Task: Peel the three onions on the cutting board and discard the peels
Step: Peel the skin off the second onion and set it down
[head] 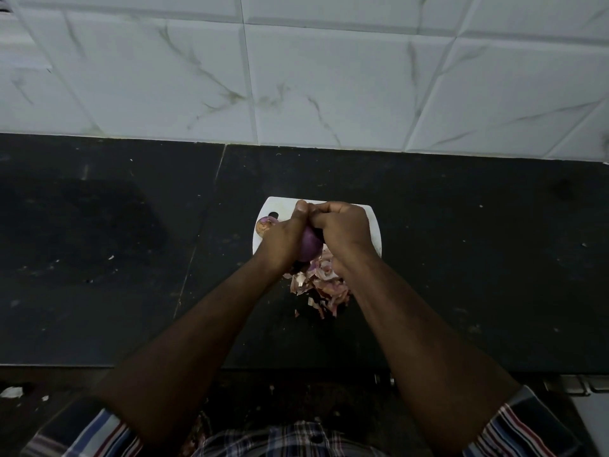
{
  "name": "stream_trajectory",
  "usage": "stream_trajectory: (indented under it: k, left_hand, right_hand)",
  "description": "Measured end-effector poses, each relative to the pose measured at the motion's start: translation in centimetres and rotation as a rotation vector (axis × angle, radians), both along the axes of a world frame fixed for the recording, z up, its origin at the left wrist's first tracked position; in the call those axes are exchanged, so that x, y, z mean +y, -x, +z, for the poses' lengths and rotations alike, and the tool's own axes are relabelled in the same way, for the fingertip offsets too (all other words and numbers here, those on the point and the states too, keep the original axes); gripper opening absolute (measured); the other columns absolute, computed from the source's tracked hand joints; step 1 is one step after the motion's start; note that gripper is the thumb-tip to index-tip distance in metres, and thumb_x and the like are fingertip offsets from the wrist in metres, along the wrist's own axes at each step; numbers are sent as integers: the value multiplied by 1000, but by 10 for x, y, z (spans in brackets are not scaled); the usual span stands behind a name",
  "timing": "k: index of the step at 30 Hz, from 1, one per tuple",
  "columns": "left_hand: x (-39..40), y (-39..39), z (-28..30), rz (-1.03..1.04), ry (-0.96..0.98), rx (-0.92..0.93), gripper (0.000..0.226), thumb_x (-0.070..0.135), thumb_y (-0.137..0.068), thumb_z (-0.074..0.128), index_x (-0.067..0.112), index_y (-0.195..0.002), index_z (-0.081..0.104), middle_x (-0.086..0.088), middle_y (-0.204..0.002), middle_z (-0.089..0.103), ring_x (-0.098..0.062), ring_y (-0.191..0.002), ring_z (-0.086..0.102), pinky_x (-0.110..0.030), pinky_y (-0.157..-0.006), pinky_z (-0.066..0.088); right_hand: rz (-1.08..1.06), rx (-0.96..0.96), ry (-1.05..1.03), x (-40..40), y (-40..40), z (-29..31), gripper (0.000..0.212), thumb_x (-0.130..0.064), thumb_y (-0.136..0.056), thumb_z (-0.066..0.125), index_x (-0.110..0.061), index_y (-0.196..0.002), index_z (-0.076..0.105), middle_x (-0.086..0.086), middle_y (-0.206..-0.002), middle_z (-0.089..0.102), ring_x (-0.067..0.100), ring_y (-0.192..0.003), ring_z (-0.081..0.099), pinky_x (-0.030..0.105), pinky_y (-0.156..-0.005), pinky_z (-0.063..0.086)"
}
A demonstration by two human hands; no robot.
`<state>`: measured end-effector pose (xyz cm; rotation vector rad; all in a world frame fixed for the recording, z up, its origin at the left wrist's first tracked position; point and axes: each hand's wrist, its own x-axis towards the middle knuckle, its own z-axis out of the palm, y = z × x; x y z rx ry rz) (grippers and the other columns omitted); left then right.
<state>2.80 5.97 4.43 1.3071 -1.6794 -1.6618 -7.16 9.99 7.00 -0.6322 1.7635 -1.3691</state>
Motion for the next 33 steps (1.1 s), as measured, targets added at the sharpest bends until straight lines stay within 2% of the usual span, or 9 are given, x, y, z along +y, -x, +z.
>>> stream_trajectory:
  k: [3, 5, 8, 11, 16, 19, 22, 27, 33]
  left_hand:
    - [2, 0, -5, -117, 277, -64, 61, 64, -101, 23, 23, -93, 67, -3, -86, 67, -26, -81, 68, -34, -68, 52]
    - [10, -1, -6, -86, 159, 43, 61, 69, -98, 29, 21, -99, 66, -7, -94, 66, -20, -71, 67, -30, -59, 52]
    - [5, -9, -1, 110, -351, 246, 63, 68, -96, 39, 14, -117, 62, -17, -104, 63, -22, -65, 68, -28, -51, 53]
    - [-3, -20, 1, 201, -648, 432, 66, 57, -91, 62, 9, -136, 49, -19, -114, 60, -39, -84, 73, -41, -66, 62]
    - [1, -13, 2, 259, -680, 484, 73, 68, -92, 50, 3, -126, 58, -16, -91, 72, -29, -77, 76, -42, -68, 61]
    - [6, -7, 0, 224, -672, 463, 59, 67, -90, 54, 11, -105, 68, -7, -79, 74, -19, -76, 74, -36, -75, 59]
    - [6, -11, 1, 192, -669, 462, 43, 52, -87, 68, 14, -108, 68, -9, -95, 72, -19, -82, 71, -31, -73, 58]
    - [6, -22, 7, 84, -451, 452, 38, 43, -97, 60, 14, -120, 63, -15, -110, 69, -27, -84, 74, -33, -70, 62]
    - [21, -8, 12, 147, -337, 397, 37, 47, -101, 52, 12, -108, 63, -10, -80, 74, -23, -57, 69, -34, -61, 61]
  right_hand:
    - [-287, -316, 3, -7, 9, 7, 9, -14, -92, 64, -8, -91, 70, 4, -71, 70, 16, -65, 64, 32, -62, 54]
    - [-349, -394, 22, -5, 26, 9, 13, -17, -97, 60, -7, -95, 67, 5, -66, 65, 13, -56, 53, 28, -54, 44]
    - [5, -36, -64, 14, 36, 6, 16, -6, -97, 55, -10, -98, 71, 6, -80, 73, 15, -71, 62, 27, -63, 50]
    - [239, 257, -119, 34, 36, -14, 33, 3, -94, 53, -17, -110, 74, 0, -108, 74, 8, -94, 66, 24, -79, 56]
    - [277, 475, 83, 37, 8, -33, 41, -27, -86, 75, -23, -126, 67, -9, -114, 71, 4, -106, 63, 24, -95, 51]
    - [126, 646, 163, 32, -3, -37, 37, -18, -86, 74, -13, -122, 69, 0, -115, 72, 9, -109, 64, 5, -93, 39]
    - [-6, 691, 207, 28, 5, -34, 21, -7, -87, 71, -8, -108, 76, 2, -104, 76, 4, -98, 66, -4, -85, 36]
    - [44, 535, 196, 28, 14, -28, 11, -9, -84, 76, -12, -94, 78, -10, -87, 74, 3, -87, 69, 12, -80, 48]
    - [-133, 168, 202, 28, 7, -22, 24, -4, -86, 69, -25, -76, 75, -7, -78, 75, 15, -82, 72, 44, -86, 59]
